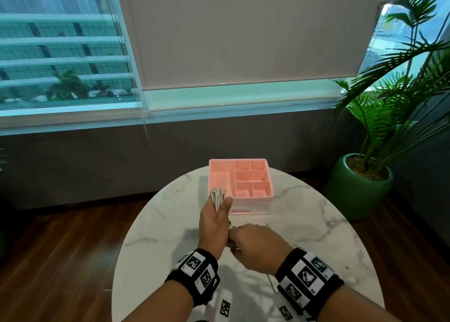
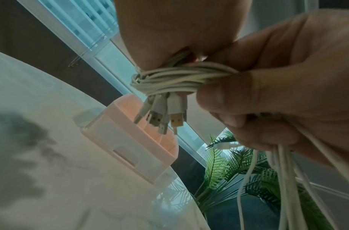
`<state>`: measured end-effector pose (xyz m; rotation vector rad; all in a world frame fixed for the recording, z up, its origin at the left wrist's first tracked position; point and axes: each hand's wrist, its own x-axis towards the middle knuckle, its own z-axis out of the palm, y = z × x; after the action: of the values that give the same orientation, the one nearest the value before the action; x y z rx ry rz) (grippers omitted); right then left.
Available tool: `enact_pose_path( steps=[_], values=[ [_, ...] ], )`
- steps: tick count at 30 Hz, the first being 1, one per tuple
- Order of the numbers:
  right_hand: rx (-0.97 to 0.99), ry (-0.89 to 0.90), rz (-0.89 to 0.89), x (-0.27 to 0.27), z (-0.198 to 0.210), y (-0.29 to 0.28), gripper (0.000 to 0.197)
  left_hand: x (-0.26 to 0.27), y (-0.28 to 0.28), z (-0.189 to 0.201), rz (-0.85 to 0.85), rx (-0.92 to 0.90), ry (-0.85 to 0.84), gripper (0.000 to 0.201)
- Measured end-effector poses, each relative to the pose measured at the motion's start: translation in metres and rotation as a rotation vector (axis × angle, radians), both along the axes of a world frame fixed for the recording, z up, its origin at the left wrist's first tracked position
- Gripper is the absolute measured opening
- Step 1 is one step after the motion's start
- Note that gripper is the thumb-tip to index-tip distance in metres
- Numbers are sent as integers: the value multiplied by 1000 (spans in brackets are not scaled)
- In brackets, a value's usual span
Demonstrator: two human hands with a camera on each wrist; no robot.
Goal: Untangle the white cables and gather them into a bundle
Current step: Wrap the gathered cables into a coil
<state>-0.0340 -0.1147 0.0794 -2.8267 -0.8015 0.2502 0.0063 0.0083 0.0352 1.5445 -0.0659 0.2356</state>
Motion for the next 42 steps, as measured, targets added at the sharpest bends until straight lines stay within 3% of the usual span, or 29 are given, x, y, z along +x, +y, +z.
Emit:
enact_pose_path(
  steps=[5, 8, 10, 12, 14, 17, 21, 24, 28, 30, 32, 36, 40, 42],
  values=[
    [135, 63, 26, 13, 9, -16, 12, 8, 4, -8, -219, 154, 75, 64],
    [192, 60, 24, 18, 16, -21, 11, 12, 2, -9, -356, 152, 181, 51],
    [211, 14, 5, 23, 20, -27, 30, 11, 2, -8, -441, 167, 240, 42],
    [233, -3, -30, 29, 21, -34, 50, 5, 4, 1, -513, 221, 311, 51],
    [278, 26, -70, 36, 22, -38, 56, -4, 3, 11, -576, 163, 392, 73],
    [317, 77, -128, 42, 21, -42, 59, -7, 4, 18, -655, 15, 434, 79],
    [359, 93, -195, 51, 18, -53, 47, -6, 7, 12, -771, -29, 481, 64],
    [428, 245, -217, 54, 8, -61, 34, -5, 10, 10, -807, 40, 467, 49],
    [659, 477, -174, 51, -4, -62, 23, -3, 13, 16, -810, -37, 471, 27],
    [722, 522, -178, 50, -7, -60, 19, -3, 14, 16, -827, -81, 481, 27],
    [736, 527, -181, 49, -4, -59, 25, -6, 14, 12, -844, -150, 506, 34],
    [713, 484, -217, 54, 2, -59, 17, -6, 9, 5, -820, -265, 516, 43],
    [671, 454, -234, 58, 4, -60, 16, -7, 7, 10, -832, -114, 463, 11],
    [660, 459, -213, 56, 5, -58, 15, -7, 10, 11, -822, -87, 456, 6]
  ],
)
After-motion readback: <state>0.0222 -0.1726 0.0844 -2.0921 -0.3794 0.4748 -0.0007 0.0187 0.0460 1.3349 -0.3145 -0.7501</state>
